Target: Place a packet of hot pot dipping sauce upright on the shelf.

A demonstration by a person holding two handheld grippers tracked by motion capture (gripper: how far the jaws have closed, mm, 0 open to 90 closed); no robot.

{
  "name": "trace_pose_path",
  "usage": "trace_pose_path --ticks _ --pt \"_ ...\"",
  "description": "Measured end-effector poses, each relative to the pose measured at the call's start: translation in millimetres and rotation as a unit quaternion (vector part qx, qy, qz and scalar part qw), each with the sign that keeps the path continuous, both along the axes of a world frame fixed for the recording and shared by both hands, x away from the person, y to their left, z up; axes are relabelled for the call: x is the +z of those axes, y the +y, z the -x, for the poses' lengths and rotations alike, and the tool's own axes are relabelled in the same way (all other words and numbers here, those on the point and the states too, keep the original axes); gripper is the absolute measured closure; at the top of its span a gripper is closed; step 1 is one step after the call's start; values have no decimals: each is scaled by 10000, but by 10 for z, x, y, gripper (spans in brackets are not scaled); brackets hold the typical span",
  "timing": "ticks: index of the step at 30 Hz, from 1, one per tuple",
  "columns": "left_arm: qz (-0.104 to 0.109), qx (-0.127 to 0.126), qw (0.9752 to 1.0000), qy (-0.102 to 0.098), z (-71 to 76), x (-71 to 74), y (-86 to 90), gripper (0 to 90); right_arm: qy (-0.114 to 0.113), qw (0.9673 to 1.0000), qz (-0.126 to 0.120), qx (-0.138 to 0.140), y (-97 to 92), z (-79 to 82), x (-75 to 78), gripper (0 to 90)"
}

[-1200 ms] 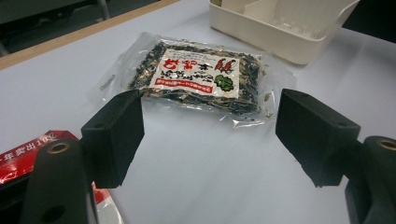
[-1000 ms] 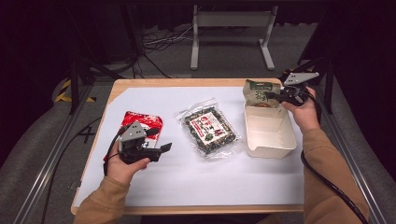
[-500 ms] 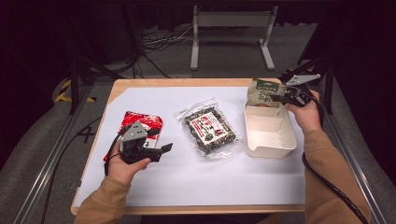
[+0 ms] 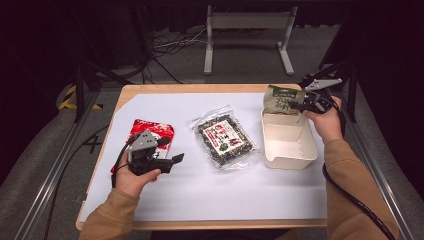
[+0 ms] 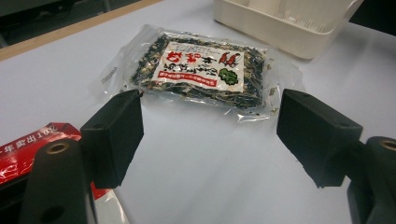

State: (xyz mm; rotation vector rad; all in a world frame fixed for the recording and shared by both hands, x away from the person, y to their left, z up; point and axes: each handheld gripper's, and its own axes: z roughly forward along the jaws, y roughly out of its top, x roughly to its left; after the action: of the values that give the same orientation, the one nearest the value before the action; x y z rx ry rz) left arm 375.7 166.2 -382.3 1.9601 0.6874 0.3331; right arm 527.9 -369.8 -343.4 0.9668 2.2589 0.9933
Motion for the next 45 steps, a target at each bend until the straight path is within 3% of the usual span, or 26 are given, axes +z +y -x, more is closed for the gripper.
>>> trace_pose_path --ticks 2,8,13,16,21,25,34,38,45 --pt "-15 3 10000 8 -1 -1 -3 233 -20 9998 -129 -159 -20 20 28 593" --pt "-31 5 10000 15 -18 -8 -2 231 -176 9989 -176 -404 -77 130 100 462" --pt "-53 17 10000 -14 -33 -3 7 231 -170 9976 -218 -640 -117 238 159 424" --pt "-82 25 10000 -40 -37 -1 11 230 -210 9969 -369 -663 -136 332 213 413" --pt "-96 76 9999 -26 -34 -3 28 230 -269 9971 -504 -498 -92 493 299 397" --pt "-137 83 9999 -15 -22 27 50 239 -191 9972 -627 -369 -8 609 342 385" --pt "-206 178 9996 -2 -22 71 127 249 -171 9963 -830 140 295 939 433 374" --pt "-298 187 9994 -49 -27 85 142 253 -151 9958 -870 261 398 1074 419 378" --pt "-277 261 9993 6 -24 93 178 254 -185 9935 -1018 468 507 1317 312 383"
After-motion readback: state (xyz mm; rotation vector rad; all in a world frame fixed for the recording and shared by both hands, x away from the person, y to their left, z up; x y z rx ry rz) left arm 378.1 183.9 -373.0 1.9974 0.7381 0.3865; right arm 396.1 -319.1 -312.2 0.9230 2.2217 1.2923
